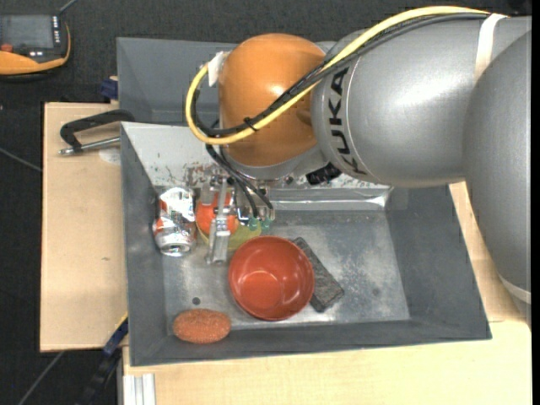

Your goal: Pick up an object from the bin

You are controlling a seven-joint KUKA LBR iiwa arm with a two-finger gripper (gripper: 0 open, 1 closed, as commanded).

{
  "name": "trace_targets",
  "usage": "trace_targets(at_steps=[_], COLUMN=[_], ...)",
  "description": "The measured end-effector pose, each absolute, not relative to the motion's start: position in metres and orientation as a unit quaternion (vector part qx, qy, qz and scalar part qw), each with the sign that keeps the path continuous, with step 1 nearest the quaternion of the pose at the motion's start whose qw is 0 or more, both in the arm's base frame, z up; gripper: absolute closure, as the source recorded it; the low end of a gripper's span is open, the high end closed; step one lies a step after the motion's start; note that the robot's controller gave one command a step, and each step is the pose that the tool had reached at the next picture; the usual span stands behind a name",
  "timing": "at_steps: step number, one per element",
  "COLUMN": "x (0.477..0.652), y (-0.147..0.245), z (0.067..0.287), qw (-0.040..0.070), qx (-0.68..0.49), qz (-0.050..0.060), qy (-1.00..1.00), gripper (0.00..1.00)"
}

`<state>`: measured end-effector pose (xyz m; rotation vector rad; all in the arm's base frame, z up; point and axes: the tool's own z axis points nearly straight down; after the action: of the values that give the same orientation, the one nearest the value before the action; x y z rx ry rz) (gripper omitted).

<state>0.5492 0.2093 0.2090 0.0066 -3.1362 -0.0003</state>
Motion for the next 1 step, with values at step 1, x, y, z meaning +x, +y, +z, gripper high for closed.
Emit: trace_targets(at_steps=[1], x=[0.5901], y=[0.1932], z=[0.0723], qw=[0.0], qx=[0.036], qz=[-0.002], qy=[-0.999], gripper=[0.0])
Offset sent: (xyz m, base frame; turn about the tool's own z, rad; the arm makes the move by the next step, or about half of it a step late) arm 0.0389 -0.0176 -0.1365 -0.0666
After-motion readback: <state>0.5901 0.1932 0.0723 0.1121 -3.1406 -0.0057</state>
